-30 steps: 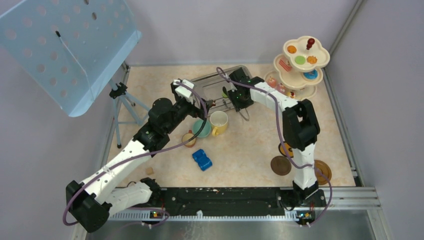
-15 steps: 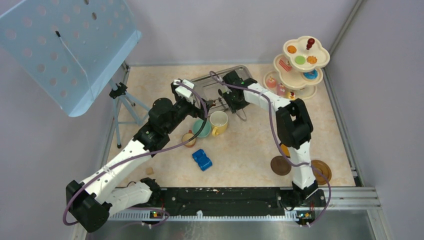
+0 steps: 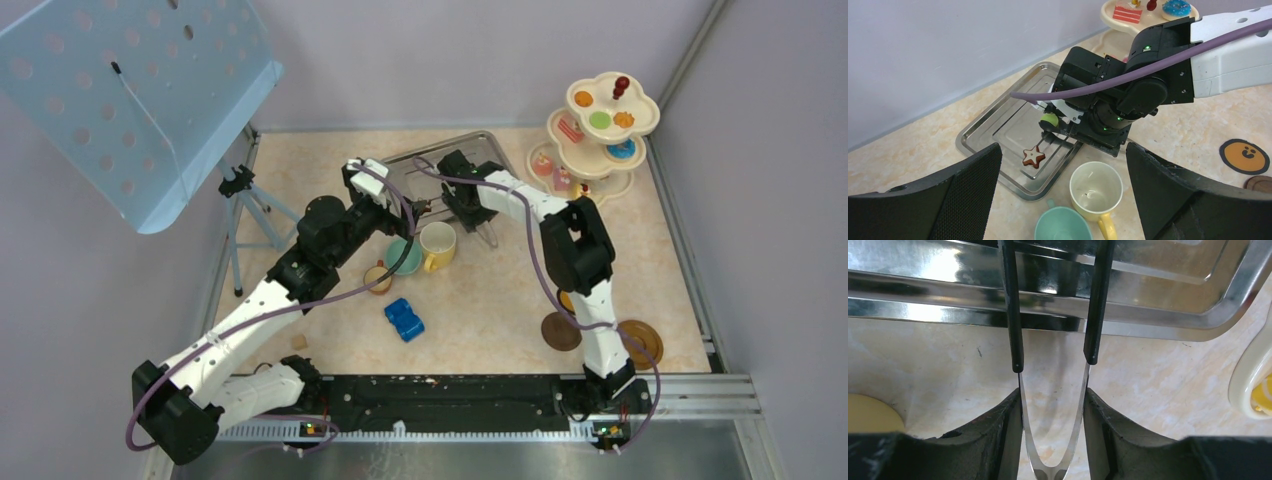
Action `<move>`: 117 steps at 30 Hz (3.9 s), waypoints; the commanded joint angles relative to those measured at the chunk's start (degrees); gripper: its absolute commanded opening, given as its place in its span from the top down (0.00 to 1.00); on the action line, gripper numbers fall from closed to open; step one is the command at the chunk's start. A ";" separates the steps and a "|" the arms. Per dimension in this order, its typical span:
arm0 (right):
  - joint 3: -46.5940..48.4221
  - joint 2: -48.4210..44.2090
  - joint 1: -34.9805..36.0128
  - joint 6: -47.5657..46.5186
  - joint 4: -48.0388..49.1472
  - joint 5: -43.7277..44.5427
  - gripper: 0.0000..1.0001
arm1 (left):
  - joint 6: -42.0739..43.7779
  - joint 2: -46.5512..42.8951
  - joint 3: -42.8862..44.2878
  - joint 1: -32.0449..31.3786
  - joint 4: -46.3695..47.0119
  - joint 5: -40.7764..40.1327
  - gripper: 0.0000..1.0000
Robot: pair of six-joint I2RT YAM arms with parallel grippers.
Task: Serve the afternoon tea
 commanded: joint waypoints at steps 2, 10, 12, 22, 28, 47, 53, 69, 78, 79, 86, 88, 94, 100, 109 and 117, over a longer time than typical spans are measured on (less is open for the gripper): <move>4.41 0.79 0.62 -0.83 -0.32 2.72 0.61 | 0.09 -0.28 0.41 -0.23 1.92 0.28 0.01; 5.03 0.47 0.56 -0.23 0.17 3.33 0.81 | 0.22 -0.49 0.38 -0.23 1.91 -0.19 0.01; 4.13 -0.62 0.53 -0.02 1.17 2.92 0.87 | 0.17 -0.58 0.33 -0.23 1.96 -0.15 0.01; -2.98 -8.51 -1.47 2.78 6.37 -1.09 1.00 | 0.09 -0.67 0.34 -0.23 1.99 -0.13 0.01; -8.83 -15.19 -3.73 4.65 9.74 -3.92 1.00 | 0.03 -0.80 0.31 -0.23 2.00 -0.03 0.01; -15.90 -46.16 -12.20 6.10 5.26 2.83 1.00 | -0.23 -1.46 0.34 -0.23 2.00 0.58 0.01; -13.46 -50.21 -21.08 5.55 2.67 2.18 1.00 | -0.68 -1.24 0.45 -0.26 2.00 2.41 0.01; -7.37 -48.09 -42.88 8.26 1.44 -7.14 1.00 | -1.12 -0.80 0.50 -0.24 2.00 3.25 0.01; 0.83 -36.87 -47.81 9.92 1.06 -22.23 1.00 | -0.92 -1.24 0.44 -0.31 2.00 2.65 0.01; 1.98 -36.07 -48.48 10.26 1.27 -24.09 1.00 | -0.92 -1.20 0.48 -0.29 1.94 2.77 0.01; 6.75 -30.60 -51.96 13.43 1.50 -33.55 1.00 | -0.68 -1.34 0.58 -0.28 1.81 2.19 0.01; 8.00 -29.20 -52.01 13.51 1.01 -35.63 1.00 | -0.74 -1.31 0.63 -0.31 1.80 2.33 0.01; 8.93 -27.44 -51.98 13.59 1.25 -37.76 1.00 | -0.58 -1.14 0.70 -0.34 1.67 2.11 0.01; 10.95 -25.21 -52.01 13.02 0.20 -39.01 0.98 | -0.46 -0.98 0.74 -0.28 1.64 1.87 0.01; 9.40 -25.01 -51.95 13.13 0.94 -39.94 0.89 | -0.48 -0.98 0.87 -0.23 1.56 2.10 0.01; 8.56 -25.65 -52.02 12.96 0.67 -40.49 0.76 | -0.52 -1.18 0.83 -0.32 1.54 2.26 0.01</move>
